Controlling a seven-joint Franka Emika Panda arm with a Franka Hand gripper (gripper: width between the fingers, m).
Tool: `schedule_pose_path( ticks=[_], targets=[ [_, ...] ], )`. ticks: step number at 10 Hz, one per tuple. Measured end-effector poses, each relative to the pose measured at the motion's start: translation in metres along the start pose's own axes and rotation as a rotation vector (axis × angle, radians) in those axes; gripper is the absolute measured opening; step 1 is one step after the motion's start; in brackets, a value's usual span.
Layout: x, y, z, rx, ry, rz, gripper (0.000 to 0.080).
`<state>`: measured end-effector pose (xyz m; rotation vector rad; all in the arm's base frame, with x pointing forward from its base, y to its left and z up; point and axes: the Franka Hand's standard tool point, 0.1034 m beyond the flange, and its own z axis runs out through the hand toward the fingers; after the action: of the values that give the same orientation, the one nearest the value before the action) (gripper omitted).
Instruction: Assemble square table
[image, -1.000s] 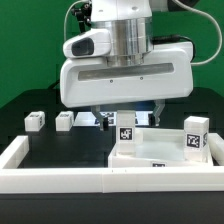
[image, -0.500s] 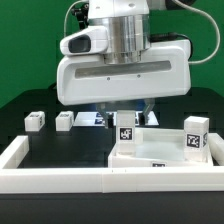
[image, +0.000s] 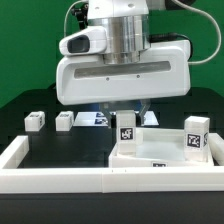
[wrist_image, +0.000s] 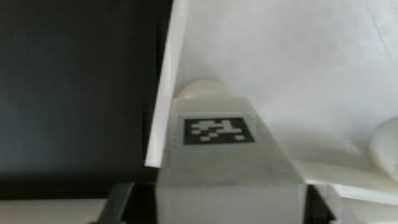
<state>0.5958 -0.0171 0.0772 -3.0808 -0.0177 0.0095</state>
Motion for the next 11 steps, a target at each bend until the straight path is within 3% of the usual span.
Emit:
schedule_pose_path(
  ticks=[4,11],
  targets=[
    [0.0,-0.001,0.0,0.005,0.0,0.233,0.0291],
    [0.007,-0.017,0.002,0.027,0.033,0.905,0.0291]
  ],
)
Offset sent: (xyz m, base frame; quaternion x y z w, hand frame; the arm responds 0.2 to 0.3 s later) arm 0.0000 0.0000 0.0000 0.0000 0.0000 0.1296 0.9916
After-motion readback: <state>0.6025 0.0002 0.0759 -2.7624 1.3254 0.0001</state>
